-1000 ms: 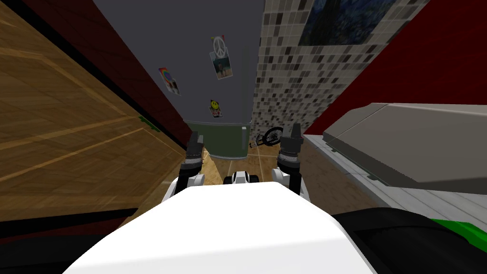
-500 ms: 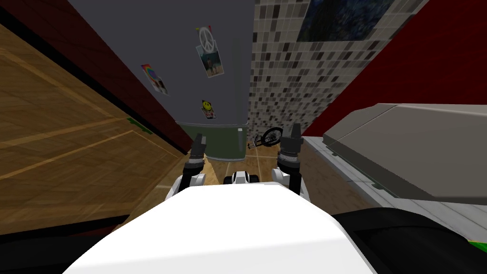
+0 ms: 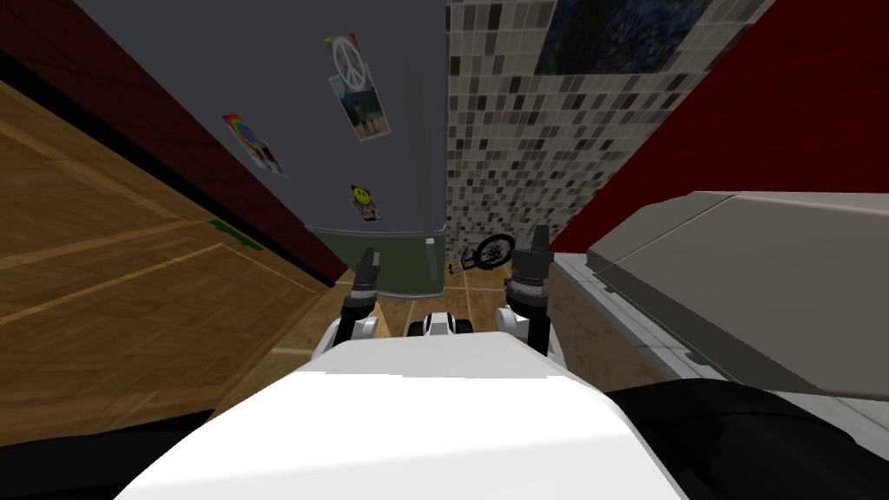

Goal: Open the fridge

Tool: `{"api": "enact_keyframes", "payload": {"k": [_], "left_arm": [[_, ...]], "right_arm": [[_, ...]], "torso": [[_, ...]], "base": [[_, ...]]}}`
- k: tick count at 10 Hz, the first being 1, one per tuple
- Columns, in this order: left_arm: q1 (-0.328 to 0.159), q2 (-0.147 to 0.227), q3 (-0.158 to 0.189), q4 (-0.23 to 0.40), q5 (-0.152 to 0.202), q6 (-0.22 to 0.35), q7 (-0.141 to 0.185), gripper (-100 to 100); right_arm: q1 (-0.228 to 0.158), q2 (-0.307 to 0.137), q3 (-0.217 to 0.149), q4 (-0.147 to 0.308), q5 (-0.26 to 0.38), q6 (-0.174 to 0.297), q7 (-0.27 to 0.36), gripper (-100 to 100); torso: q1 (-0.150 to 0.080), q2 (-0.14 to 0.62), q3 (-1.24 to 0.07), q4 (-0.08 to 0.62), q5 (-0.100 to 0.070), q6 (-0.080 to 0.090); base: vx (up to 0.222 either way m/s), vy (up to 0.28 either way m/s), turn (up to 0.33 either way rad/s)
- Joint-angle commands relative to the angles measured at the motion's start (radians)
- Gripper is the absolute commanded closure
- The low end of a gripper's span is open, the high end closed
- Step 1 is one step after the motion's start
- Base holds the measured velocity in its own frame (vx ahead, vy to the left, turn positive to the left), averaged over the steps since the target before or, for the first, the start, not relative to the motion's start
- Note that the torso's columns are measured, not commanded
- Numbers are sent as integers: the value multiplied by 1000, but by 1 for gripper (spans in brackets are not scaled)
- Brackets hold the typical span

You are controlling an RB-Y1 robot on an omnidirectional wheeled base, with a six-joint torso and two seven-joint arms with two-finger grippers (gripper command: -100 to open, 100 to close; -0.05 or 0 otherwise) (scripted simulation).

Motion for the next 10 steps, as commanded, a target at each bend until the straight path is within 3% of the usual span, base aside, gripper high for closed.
{"api": "enact_keyframes", "payload": {"k": [1,5,10], "left_arm": [[-19,3,-1,54,0,-31,-1,-100],[-47,5,-4,143,0,-83,-5,-100],[-80,-17,-9,248,-1,-147,-9,-100]], "right_arm": [[0,0,0,0,0,0,0,0],[0,0,0,0,0,0,0,0],[0,0,0,0,0,0,0,0]], "torso": [[1,2,1,0,1,0],[-3,1,1,0,-1,0],[1,3,2,1,1,0]], "base": [[80,-71,-27],[84,-94,-27],[111,-103,-28]]}}
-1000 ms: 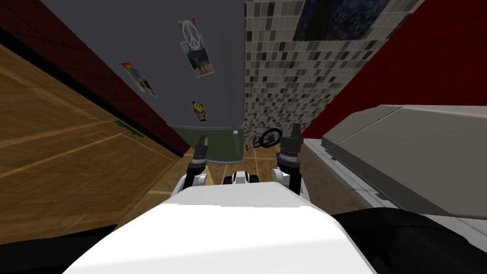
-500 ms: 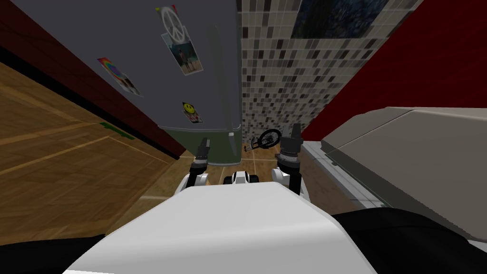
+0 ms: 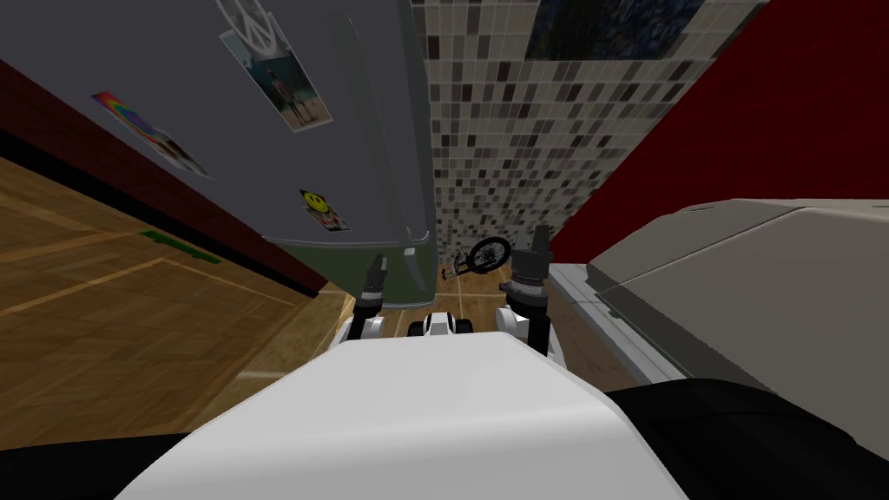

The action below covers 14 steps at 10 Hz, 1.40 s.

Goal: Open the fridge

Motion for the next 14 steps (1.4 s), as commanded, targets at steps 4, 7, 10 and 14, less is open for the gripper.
{"api": "enact_keyframes", "payload": {"k": [4,7,10,14], "left_arm": [[-33,-82,-4,102,-1,-64,-4,-100],[-39,-156,-5,123,-1,-77,-5,-100],[-44,-160,6,98,2,-48,-5,-100],[-54,-161,9,78,3,-21,-3,-100]], "right_arm": [[0,0,0,0,0,0,0,0],[0,0,0,0,0,0,0,0],[0,0,0,0,0,0,0,0],[0,0,0,0,0,0,0,0]], "torso": [[-2,-2,-1,-1,-1,0],[-4,-5,-3,-2,-1,5],[-9,-8,-5,-3,-2,6],[-3,-7,-4,-2,-1,2]], "base": [[73,-72,-24],[55,-54,17],[4,8,2],[21,6,6]]}}
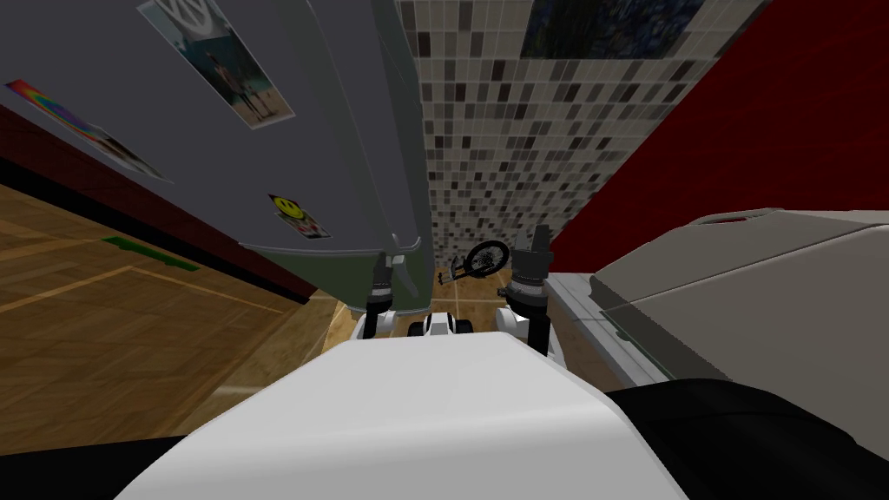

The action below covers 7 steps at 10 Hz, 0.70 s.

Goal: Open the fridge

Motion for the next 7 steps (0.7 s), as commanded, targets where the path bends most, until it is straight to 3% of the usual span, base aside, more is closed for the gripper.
{"api": "enact_keyframes", "payload": {"k": [1,3,4,5,7], "left_arm": [[9,1,-3,20,-1,-26,-1,100],[19,2,-5,45,-1,-61,-4,100],[17,2,-5,34,-1,-46,-3,100],[18,33,-3,29,-2,-38,-3,-100],[20,76,-1,13,-3,-12,-5,-100]], "right_arm": [[0,0,0,0,0,0,0,0],[0,0,0,0,0,0,0,0],[0,0,0,0,0,0,0,0],[0,0,0,0,0,0,0,0],[0,0,0,0,0,0,0,0]], "torso": [[0,0,0,0,0,0],[0,5,3,1,0,-2],[0,5,3,2,0,-2],[0,4,3,1,0,-2],[0,4,2,1,0,-2]], "base": [[-17,-7,-17],[-26,-13,-12],[-10,-6,0],[-2,-6,-1],[1,-14,0]]}}
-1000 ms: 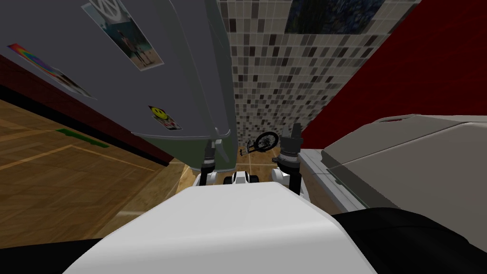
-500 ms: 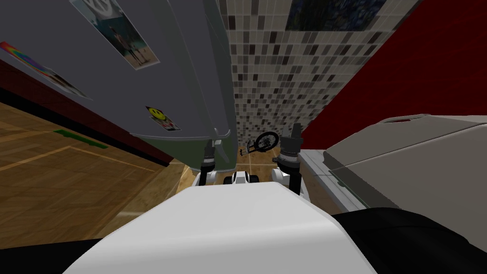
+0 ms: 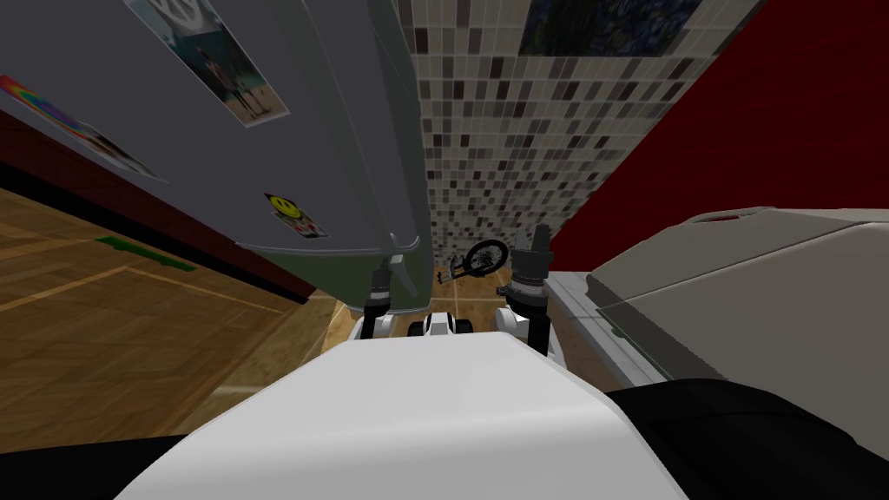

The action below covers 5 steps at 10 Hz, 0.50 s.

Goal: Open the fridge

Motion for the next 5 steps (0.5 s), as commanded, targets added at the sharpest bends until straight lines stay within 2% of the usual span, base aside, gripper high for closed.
{"api": "enact_keyframes", "payload": {"k": [1,5], "left_arm": [[2,54,4,-22,-2,41,-2,-100],[9,99,13,-84,-8,139,-7,-100]], "right_arm": [[0,0,0,0,0,0,0,0],[0,0,0,0,0,0,0,0]], "torso": [[0,0,0,0,0,0],[0,-2,-1,-1,0,0]], "base": [[6,-18,7],[2,-28,-1]]}}
